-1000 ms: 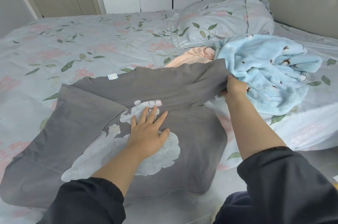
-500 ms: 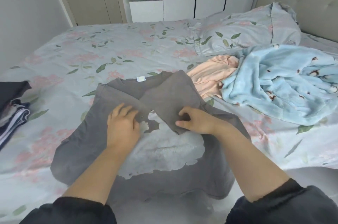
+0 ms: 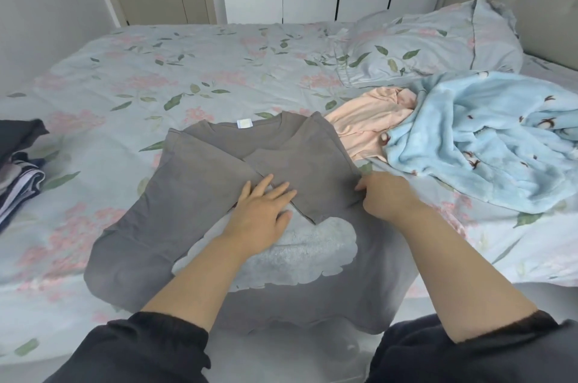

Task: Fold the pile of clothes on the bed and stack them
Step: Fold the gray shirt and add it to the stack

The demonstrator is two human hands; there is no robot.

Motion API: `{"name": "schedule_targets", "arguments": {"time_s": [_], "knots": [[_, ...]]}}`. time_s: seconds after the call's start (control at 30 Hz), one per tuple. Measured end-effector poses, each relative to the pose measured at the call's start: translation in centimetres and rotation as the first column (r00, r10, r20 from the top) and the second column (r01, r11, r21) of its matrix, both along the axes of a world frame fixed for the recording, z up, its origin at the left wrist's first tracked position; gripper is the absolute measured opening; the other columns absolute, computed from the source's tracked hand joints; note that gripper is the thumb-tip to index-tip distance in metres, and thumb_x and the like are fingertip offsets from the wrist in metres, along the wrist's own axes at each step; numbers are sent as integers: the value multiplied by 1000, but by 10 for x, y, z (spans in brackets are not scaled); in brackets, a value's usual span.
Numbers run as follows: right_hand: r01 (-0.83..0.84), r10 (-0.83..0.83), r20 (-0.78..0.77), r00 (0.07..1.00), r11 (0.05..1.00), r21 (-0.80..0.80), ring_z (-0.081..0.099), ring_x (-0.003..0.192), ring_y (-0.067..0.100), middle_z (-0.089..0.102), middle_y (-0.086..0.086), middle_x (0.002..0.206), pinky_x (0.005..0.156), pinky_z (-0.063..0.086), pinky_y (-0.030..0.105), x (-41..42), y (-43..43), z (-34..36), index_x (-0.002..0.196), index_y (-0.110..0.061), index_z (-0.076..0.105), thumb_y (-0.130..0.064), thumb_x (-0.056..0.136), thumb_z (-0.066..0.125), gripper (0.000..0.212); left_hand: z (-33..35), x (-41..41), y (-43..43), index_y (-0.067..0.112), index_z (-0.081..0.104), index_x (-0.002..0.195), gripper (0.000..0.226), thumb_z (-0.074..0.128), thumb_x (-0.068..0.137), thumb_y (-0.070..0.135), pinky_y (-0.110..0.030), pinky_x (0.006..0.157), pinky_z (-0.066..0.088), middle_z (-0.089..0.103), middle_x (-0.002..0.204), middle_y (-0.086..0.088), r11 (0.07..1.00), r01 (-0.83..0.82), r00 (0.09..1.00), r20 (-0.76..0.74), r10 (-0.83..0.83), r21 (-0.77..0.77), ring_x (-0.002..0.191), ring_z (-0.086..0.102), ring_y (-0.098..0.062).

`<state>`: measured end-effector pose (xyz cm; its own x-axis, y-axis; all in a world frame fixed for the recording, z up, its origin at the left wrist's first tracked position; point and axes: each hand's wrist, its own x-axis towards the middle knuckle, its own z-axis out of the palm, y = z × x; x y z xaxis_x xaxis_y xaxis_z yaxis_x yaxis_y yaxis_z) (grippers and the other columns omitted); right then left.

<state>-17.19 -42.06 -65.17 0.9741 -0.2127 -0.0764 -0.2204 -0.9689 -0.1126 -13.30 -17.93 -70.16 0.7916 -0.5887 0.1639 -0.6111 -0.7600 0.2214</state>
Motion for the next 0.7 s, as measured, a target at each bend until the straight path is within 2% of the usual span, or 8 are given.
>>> {"name": "schedule_targets", "arguments": {"time_s": [0.07,0.13,0.2,0.33,0.47,0.57,0.63,0.7], "knots": [[143,-142,89,986,990,-15,58,108,25,64,4,115,90,45,31,6,2,2,111,-15,64,-11,88,47,29,4,-2,-3,25,54,135,38,45,98,32,-38,119,2,46,144,11,983,-19,999,-38,13,-182,144,17,-11],[153,-133,155,979,980,-127,58,105,28,65,9,108,88,42,33,13,10,0,102,-10,64,-10,85,47,24,7,1,-3,19,63,125,32,52,96,26,-33,117,14,58,133,8,968,3,1000,-21,-9,-249,136,32,-11],[14,25,212,977,984,-180,50,114,29,60,10,118,98,37,37,20,18,-7,108,-11,62,-10,84,47,29,8,5,1,17,64,125,32,53,94,20,-29,112,22,60,131,6,978,61,998,26,-56,-201,129,43,-13],[-329,317,134,939,941,80,18,144,22,21,4,157,115,10,44,28,33,-23,146,-18,33,-27,100,36,47,11,8,8,11,71,111,28,60,86,8,-38,105,34,67,119,-1,992,82,983,172,-65,-94,114,57,-23],[-64,63,-12,998,998,-21,1,147,15,7,-5,160,114,0,55,39,18,-35,151,-21,16,-47,100,22,58,15,13,15,8,74,97,23,63,78,-1,-39,90,44,71,102,-3,992,63,973,228,-36,-112,100,61,-29],[25,-20,118,993,999,-40,1,147,21,7,2,160,114,3,55,43,19,-30,150,-15,18,-47,100,24,59,17,20,21,8,69,113,32,56,84,3,-40,92,43,67,113,-4,984,-7,971,233,49,-178,105,58,-30],[-180,182,203,962,983,-28,-1,147,20,5,2,160,115,0,51,41,33,-31,151,-20,18,-45,99,29,58,18,24,19,12,60,128,38,46,92,15,-43,99,38,61,127,-4,979,-109,963,224,147,-172,115,54,-29],[-400,381,164,910,911,104,0,147,14,6,-1,161,116,-3,46,36,47,-33,151,-25,20,-45,99,34,57,15,29,17,20,40,144,46,30,101,32,-49,110,22,42,147,1,949,-315,944,101,314,-1,136,34,-24]]}}
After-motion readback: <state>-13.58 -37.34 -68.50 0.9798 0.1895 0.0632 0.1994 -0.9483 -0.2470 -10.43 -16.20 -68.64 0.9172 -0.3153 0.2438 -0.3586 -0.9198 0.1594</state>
